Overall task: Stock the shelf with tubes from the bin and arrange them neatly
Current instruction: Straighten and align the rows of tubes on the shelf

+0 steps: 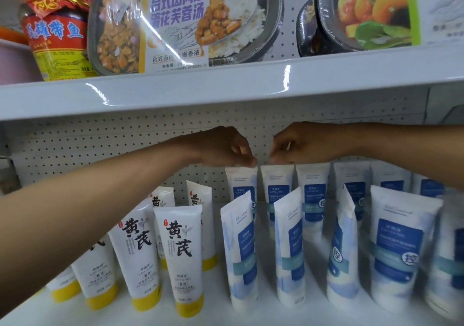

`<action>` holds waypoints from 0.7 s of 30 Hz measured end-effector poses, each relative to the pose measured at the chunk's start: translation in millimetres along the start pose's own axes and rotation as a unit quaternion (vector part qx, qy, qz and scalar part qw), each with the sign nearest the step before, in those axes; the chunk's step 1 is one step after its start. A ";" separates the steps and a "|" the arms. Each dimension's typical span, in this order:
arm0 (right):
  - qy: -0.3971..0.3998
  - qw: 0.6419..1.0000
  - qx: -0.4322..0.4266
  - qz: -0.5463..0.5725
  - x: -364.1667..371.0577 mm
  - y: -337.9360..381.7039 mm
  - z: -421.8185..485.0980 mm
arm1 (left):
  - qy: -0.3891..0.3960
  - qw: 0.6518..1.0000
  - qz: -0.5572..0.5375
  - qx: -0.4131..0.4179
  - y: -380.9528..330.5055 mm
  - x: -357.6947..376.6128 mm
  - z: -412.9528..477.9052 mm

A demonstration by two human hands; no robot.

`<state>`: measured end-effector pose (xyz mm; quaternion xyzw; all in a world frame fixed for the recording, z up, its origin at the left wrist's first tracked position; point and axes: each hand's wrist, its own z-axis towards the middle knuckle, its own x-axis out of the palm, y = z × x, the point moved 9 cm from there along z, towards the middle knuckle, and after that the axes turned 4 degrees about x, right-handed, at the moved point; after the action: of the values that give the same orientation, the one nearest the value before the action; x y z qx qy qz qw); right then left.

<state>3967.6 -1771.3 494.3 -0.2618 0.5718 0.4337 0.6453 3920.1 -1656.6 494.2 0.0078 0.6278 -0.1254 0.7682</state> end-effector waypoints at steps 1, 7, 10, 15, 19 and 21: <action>-0.013 1.000 0.000 0.003 -5.8 -1.6 -6.4 | -0.019 1.000 -0.003 0.006 -2.2 -5.4 -4.9; -0.079 0.996 -0.015 0.027 -36.8 -8.3 -51.9 | -0.087 0.996 -0.003 0.009 -19.6 -20.1 -39.6; -0.103 0.994 -0.005 0.026 -47.2 -14.7 -80.8 | -0.130 0.991 0.003 0.015 -43.1 -31.5 -56.4; -0.149 0.988 0.019 -0.020 -67.4 -24.7 -134.9 | -0.200 0.979 -0.006 0.025 -89.0 -42.2 -75.1; -0.202 0.979 0.001 -0.006 -83.2 -28.2 -186.6 | -0.235 0.972 -0.012 0.021 -133.0 -39.7 -90.8; -0.219 0.976 -0.001 0.009 -87.4 -34.8 -212.6 | -0.270 0.963 -0.005 0.022 -154.6 -33.9 -99.5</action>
<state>3891.6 -1988.3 528.7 -0.1559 0.4190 0.4870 0.7503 3786.9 -1783.3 528.4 -0.0128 0.3939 -0.1399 0.9084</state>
